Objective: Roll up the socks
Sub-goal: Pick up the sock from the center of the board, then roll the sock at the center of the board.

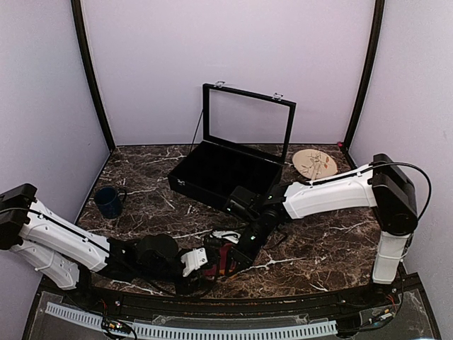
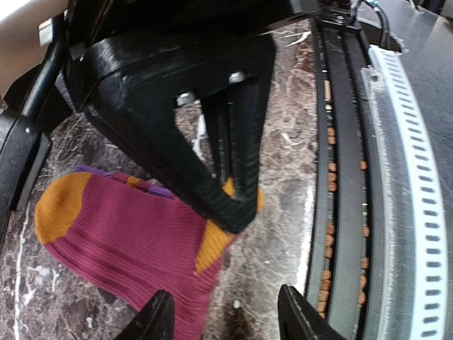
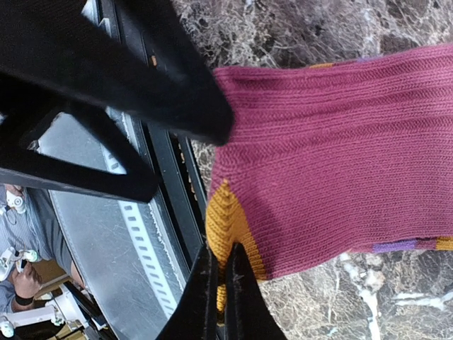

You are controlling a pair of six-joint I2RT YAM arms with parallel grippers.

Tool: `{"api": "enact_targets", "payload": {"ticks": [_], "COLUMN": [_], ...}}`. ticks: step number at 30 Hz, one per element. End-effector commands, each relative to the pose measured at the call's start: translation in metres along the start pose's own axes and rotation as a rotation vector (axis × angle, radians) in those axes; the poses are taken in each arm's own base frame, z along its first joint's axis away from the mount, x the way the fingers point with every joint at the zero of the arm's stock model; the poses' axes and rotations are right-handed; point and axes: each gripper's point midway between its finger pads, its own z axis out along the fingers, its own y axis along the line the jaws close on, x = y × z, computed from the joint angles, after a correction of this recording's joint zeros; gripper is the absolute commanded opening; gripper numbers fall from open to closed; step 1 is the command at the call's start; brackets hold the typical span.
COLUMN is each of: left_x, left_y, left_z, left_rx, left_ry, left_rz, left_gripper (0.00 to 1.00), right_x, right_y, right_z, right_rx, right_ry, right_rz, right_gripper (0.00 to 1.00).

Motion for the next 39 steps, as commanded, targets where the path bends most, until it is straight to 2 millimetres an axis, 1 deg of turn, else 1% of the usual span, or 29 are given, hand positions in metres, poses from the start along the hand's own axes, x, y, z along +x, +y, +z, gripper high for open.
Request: {"api": "enact_targets", "payload": {"ticks": [1, 6, 11, 15, 18, 25, 30, 35, 39], "left_x": [-0.004, -0.004, -0.002, -0.005, -0.004, 0.001, 0.002, 0.004, 0.004], "left_y": [0.014, 0.017, 0.017, 0.014, 0.010, 0.002, 0.001, -0.002, -0.003], "left_z": [0.005, 0.009, 0.012, 0.011, 0.012, 0.014, 0.015, 0.018, 0.019], "left_rx": [-0.088, -0.108, -0.105, -0.089, -0.066, -0.018, -0.012, 0.007, 0.042], "left_ry": [0.012, 0.015, 0.024, 0.008, 0.012, 0.031, 0.041, 0.056, 0.064], "left_rz": [0.040, 0.057, 0.063, 0.064, 0.066, 0.065, 0.066, 0.076, 0.066], "left_gripper": [0.51, 0.48, 0.36, 0.30, 0.26, 0.21, 0.17, 0.13, 0.08], "right_x": [-0.007, -0.007, -0.006, -0.006, -0.007, -0.009, -0.008, -0.005, -0.001], "right_y": [0.006, 0.007, 0.006, 0.006, 0.005, 0.005, 0.005, 0.005, 0.002], "right_z": [-0.006, -0.007, -0.008, -0.007, -0.008, -0.010, -0.010, -0.010, -0.009], "right_rx": [-0.028, -0.037, -0.040, -0.043, -0.042, -0.042, -0.043, -0.045, -0.039], "right_ry": [-0.007, -0.005, -0.003, -0.002, -0.003, -0.008, -0.009, -0.004, 0.000], "right_rz": [-0.019, -0.020, -0.015, -0.014, -0.011, -0.013, -0.010, -0.006, 0.000], "right_gripper": [0.00, 0.00, 0.00, 0.00, 0.00, 0.00, 0.00, 0.00, 0.00]}}
